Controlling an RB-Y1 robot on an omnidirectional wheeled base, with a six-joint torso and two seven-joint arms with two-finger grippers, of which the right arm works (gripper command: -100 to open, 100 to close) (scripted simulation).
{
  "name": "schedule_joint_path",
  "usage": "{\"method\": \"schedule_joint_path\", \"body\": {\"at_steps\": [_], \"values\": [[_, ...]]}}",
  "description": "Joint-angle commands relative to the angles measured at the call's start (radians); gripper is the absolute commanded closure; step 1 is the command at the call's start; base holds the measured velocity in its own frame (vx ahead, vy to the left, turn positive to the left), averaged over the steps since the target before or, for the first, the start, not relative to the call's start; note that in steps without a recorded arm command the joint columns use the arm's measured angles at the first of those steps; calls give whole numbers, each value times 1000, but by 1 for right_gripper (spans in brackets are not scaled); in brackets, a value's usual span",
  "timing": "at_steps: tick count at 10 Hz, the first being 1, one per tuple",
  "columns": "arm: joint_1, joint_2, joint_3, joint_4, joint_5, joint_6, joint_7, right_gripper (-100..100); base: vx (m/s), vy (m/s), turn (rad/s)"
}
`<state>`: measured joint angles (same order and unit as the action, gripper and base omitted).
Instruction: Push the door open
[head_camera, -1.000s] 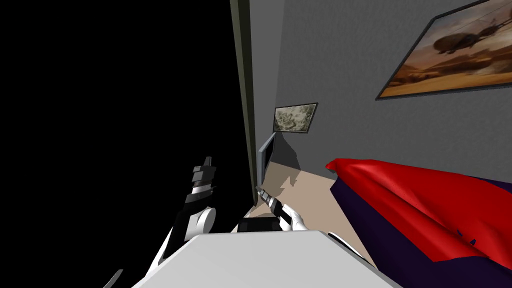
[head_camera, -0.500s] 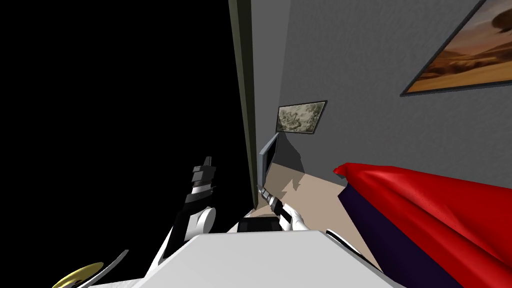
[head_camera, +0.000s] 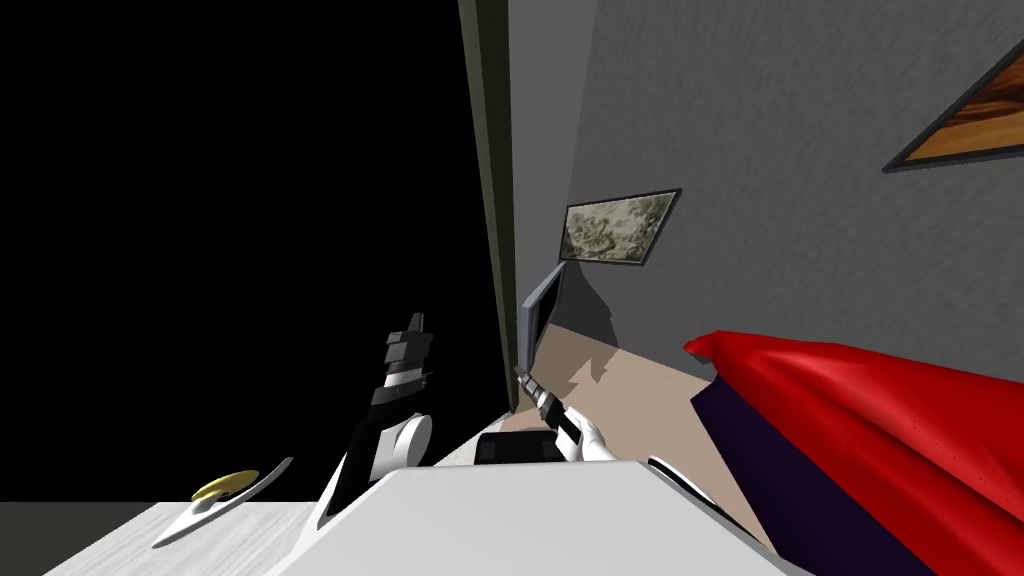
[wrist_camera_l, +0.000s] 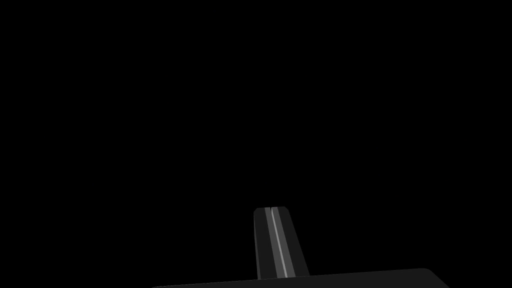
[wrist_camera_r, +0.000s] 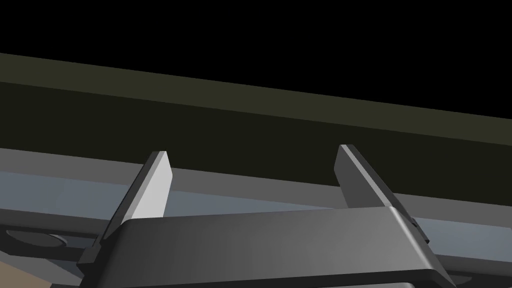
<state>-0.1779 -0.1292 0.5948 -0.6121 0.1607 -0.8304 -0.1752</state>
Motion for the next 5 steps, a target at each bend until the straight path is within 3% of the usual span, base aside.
{"method": "schedule_joint_path", "body": {"at_steps": [1,5], "values": [[-4,9,3,5,-28,3,18,-100,-106,20,121],[-13,40,10,17,-88,9,54,-100,-171,59,169]]}}
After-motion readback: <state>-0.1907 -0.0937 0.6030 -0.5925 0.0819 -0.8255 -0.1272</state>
